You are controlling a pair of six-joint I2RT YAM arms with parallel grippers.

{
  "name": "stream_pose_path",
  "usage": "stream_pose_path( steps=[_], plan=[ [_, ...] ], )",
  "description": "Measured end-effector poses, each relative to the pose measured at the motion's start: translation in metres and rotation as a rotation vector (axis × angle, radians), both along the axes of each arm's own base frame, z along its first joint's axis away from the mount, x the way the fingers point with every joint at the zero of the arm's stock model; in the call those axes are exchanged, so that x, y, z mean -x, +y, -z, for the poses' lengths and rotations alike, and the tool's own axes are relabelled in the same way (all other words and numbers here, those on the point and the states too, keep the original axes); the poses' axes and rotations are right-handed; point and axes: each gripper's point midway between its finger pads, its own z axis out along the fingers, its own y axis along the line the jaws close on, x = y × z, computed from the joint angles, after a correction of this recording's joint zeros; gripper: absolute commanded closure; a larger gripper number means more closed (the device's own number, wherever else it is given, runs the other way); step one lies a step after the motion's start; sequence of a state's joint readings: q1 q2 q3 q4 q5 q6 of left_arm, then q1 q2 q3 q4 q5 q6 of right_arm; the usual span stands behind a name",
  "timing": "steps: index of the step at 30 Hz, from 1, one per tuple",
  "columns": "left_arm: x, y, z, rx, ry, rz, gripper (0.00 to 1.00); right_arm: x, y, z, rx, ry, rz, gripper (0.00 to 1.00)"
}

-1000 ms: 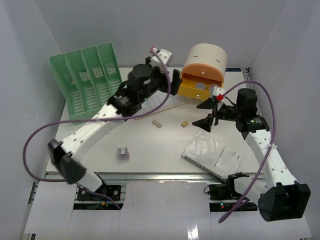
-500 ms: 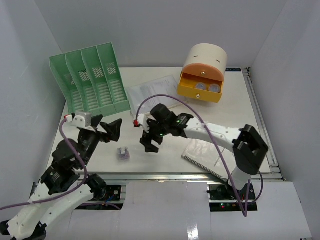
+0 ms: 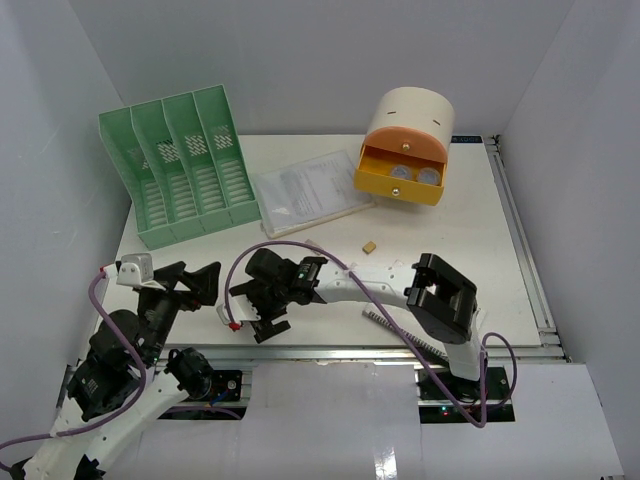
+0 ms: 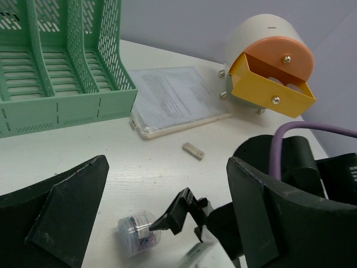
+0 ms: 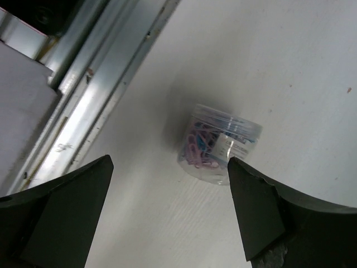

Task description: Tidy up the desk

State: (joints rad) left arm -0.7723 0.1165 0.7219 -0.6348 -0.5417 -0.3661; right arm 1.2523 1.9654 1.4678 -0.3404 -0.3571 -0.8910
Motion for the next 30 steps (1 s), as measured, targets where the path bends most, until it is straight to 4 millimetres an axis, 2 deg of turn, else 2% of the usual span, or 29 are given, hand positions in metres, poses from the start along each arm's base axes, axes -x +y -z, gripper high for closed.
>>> stream_pose_path(
  steps=[6, 10, 11, 15, 17, 18, 20, 22, 25, 27, 30],
  plan=[
    [0.0, 0.0, 0.003, 0.002, 0.013, -0.002, 0.02, -0.028, 0.026, 0.019, -0.013, -0.076, 0.039, 0.08],
    [0.001, 0.0, 0.004, 0.005, 0.016, -0.002, 0.02, -0.034, 0.03, 0.031, 0.002, -0.09, 0.079, 0.01],
    [0.001, 0.0, 0.004, 0.006, 0.017, -0.002, 0.02, -0.035, 0.03, 0.035, 0.006, -0.089, 0.088, 0.04],
    [0.001, 0.0, 0.004, 0.01, 0.018, -0.004, 0.02, -0.033, 0.031, 0.044, -0.006, -0.059, 0.12, 0.31],
    [0.0, 0.001, 0.004, 0.012, 0.019, -0.007, 0.02, -0.033, 0.031, 0.046, -0.013, -0.05, 0.135, 0.49],
    [0.0, 0.001, 0.004, 0.013, 0.02, -0.009, 0.02, -0.033, 0.031, 0.047, -0.015, -0.042, 0.144, 0.51],
    [0.0, 0.001, 0.004, 0.013, 0.02, -0.011, 0.02, -0.034, 0.029, 0.046, -0.024, -0.032, 0.158, 0.63],
    [0.0, 0.002, 0.005, 0.014, 0.021, -0.013, 0.02, -0.033, 0.021, 0.046, -0.019, -0.008, 0.173, 0.69],
    [0.0, 0.002, 0.005, 0.013, 0.021, -0.017, 0.02, -0.039, -0.008, 0.041, 0.011, 0.058, 0.215, 0.72],
    [0.0, 0.002, 0.005, 0.013, 0.022, -0.017, 0.02, -0.059, -0.028, 0.024, -0.002, 0.094, 0.276, 0.73],
    [0.0, 0.003, 0.005, 0.012, 0.023, -0.019, 0.02, -0.11, -0.058, -0.022, -0.079, 0.125, 0.419, 0.76]
  ],
)
